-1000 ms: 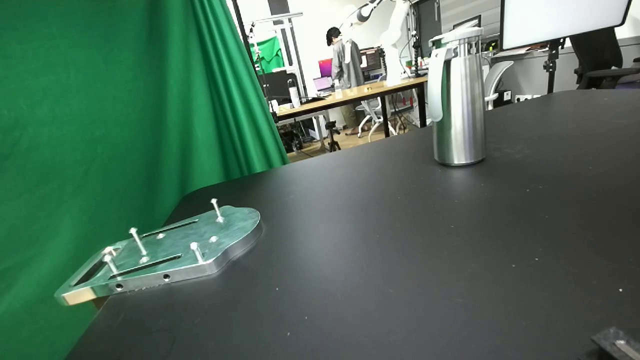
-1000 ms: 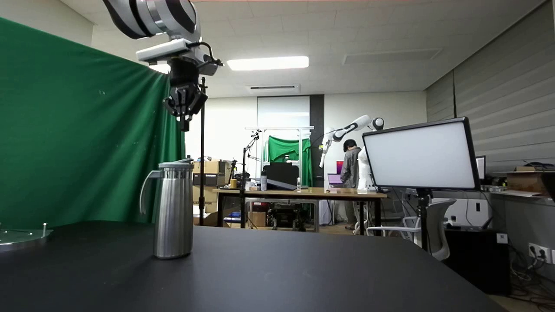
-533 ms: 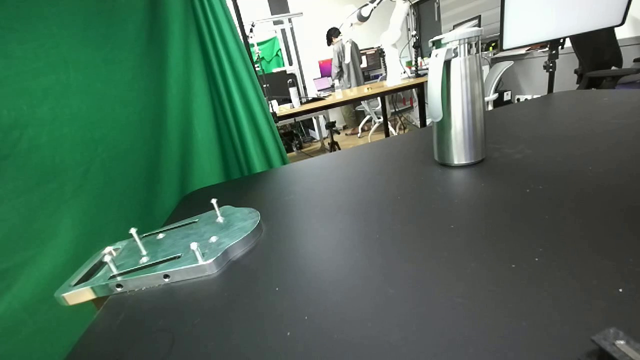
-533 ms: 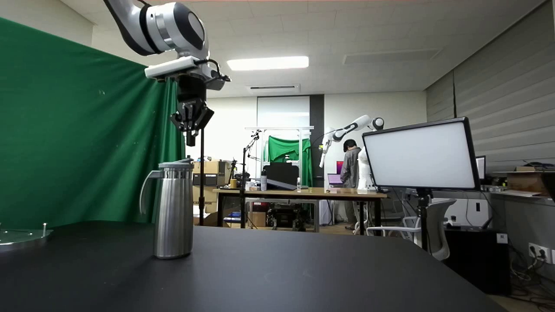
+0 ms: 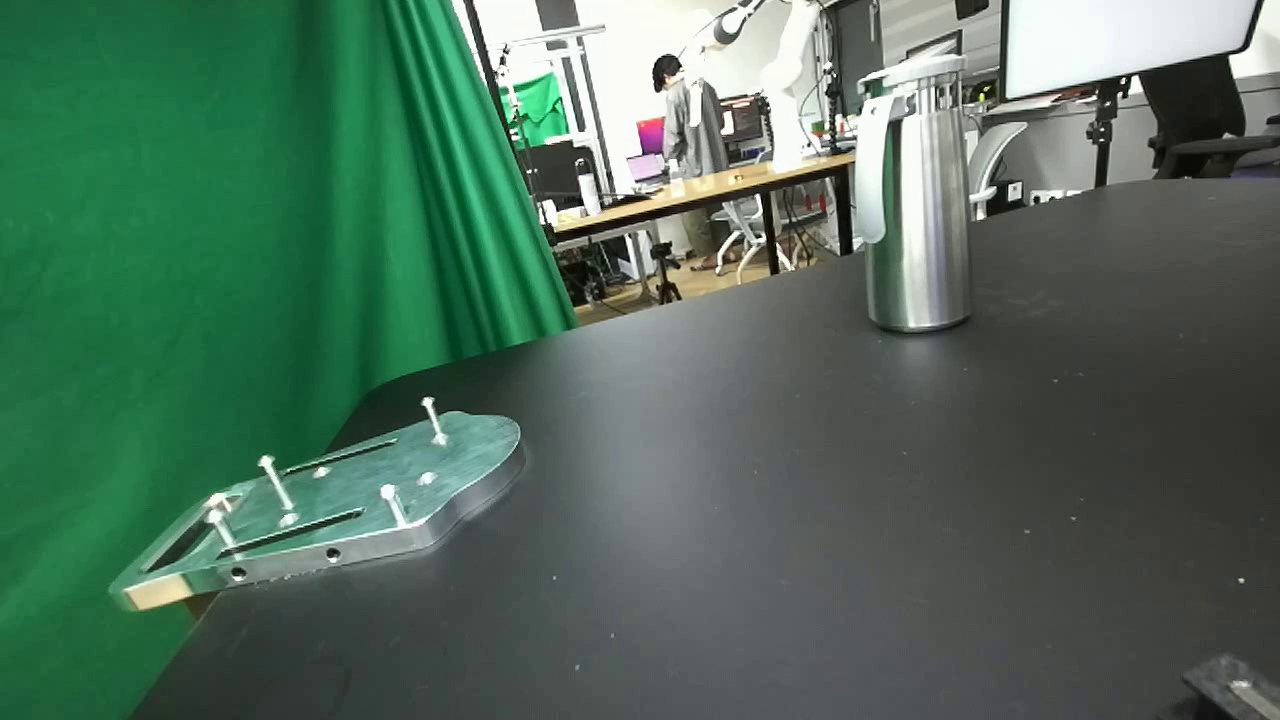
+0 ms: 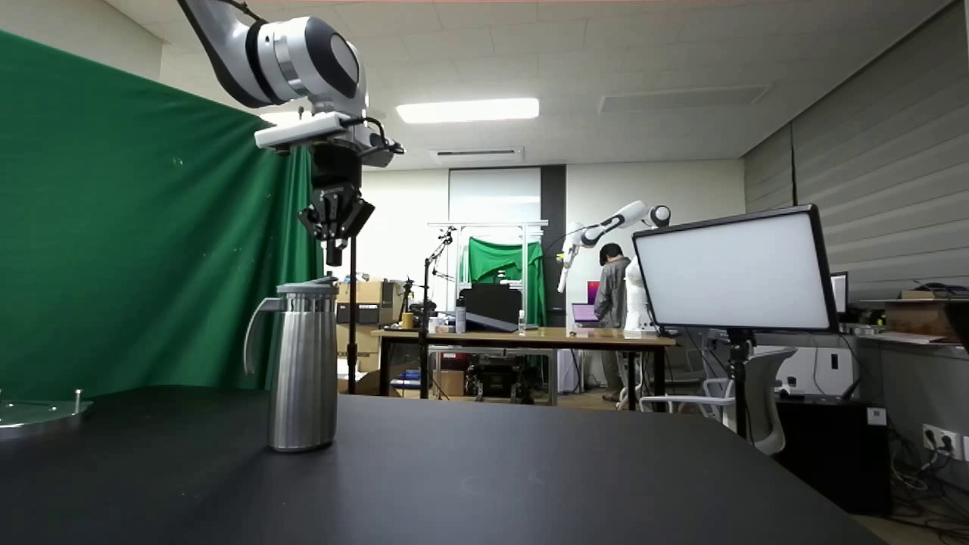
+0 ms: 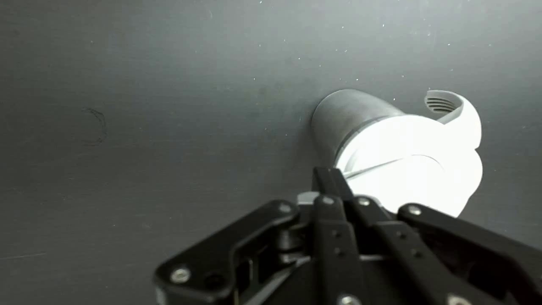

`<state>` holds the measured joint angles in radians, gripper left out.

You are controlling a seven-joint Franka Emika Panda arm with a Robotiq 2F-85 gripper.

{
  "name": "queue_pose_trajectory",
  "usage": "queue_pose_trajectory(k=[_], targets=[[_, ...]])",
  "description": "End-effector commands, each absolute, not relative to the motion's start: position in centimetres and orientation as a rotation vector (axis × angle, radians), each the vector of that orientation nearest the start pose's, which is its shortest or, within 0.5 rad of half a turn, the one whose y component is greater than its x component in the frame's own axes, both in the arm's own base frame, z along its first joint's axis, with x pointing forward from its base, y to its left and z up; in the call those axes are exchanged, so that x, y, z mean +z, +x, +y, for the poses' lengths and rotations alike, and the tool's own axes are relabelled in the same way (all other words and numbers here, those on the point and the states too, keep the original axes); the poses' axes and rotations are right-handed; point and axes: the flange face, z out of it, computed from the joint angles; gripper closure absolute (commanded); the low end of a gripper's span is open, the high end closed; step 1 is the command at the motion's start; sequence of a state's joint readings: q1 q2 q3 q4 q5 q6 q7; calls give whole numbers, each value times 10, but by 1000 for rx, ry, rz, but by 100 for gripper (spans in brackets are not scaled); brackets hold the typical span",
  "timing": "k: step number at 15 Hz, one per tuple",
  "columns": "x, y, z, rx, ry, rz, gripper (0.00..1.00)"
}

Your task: Close the opening on the lid of the silver bottle on the table.

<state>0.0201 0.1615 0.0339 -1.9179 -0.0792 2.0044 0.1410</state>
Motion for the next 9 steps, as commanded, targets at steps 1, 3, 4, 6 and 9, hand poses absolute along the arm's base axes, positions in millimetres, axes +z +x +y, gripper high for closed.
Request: queue_pose_trajectory(k=[1, 3, 4, 6, 9], targets=[[397, 585, 26, 99, -3217, 117, 100], [393, 585, 26, 96, -3228, 107, 100], [390, 585, 27, 96, -3230, 102, 100], [383, 584, 29, 109, -3226, 98, 100], [374, 583, 31, 123, -3228, 91, 100]])
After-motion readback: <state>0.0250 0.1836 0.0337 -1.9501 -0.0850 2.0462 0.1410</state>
